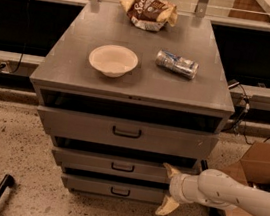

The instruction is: Open middle drawer

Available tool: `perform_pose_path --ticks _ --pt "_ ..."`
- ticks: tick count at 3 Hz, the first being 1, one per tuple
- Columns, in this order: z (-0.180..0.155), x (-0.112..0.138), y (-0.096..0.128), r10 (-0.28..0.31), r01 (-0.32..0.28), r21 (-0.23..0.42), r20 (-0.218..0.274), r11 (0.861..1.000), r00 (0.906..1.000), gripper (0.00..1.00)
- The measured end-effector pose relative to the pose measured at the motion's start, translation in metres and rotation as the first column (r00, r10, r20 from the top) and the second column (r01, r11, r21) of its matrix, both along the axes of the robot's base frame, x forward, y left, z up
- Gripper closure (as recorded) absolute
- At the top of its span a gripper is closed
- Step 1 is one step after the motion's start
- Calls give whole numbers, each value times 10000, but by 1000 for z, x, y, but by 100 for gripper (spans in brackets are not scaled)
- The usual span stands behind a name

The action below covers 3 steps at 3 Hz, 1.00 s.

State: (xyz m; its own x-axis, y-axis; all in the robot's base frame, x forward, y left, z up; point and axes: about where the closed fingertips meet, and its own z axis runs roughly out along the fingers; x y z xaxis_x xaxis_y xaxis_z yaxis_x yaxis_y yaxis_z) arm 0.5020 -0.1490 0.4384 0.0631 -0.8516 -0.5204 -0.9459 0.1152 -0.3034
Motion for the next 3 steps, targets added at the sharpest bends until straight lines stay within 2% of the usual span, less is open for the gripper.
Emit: perform_pose_path --ticks 1,2,3 --pt "2 20 -2 67 -51 -338 468 9994 9989 0" --pt "-8 41 -5 89 -68 -423 509 9991 9987 0" --pt "-21 60 -9 -13 32 -452 406 9990 9992 7"
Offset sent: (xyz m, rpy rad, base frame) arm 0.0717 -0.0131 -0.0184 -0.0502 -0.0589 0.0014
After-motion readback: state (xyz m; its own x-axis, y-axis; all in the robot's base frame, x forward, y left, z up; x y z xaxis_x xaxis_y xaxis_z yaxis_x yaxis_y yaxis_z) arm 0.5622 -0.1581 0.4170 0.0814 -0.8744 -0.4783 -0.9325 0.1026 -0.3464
